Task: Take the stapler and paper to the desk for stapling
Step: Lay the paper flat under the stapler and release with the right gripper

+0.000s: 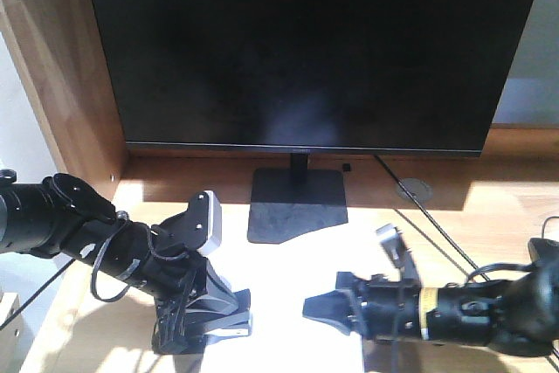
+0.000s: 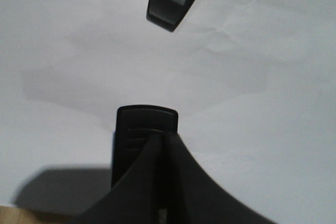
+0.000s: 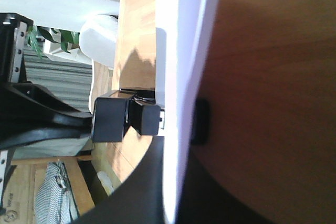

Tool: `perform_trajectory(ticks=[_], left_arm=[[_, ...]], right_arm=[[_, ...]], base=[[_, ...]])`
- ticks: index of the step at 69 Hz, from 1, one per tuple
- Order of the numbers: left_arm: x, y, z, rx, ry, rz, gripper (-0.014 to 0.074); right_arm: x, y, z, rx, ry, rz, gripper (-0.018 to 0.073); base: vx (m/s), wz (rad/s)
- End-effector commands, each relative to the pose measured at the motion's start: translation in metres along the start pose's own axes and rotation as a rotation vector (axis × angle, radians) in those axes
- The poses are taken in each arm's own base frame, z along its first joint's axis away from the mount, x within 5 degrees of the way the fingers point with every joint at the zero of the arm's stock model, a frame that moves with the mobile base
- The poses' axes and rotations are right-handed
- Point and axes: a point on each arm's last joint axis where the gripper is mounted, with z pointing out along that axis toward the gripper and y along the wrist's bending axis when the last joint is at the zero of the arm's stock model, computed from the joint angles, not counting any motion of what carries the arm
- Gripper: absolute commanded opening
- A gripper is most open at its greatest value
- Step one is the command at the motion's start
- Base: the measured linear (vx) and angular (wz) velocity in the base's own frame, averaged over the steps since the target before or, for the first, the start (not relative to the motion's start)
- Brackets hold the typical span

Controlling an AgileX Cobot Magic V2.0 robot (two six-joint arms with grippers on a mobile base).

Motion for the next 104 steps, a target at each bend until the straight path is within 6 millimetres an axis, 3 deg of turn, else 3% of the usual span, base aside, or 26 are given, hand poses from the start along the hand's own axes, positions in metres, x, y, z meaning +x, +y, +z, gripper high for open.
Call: perform_trajectory(ticks=[1,104], left_arm=[[-0.0201,-0.0026,-0.0122,-0.016,-0.071,0.008,-0.0006],[-0.0206,0.0033,-0.0077,-0.054,-0.112,0.006,-0.0006]], right_arm=[[-0.009,0.0194,0.0005,-0.095,-0.069,-0.045,-0.0002],[-0.0092,0.0171,0.0018,-0.069,-0.077,-0.04,-0.0002]], base=[[0.0,0.0],[0.0,0.0]])
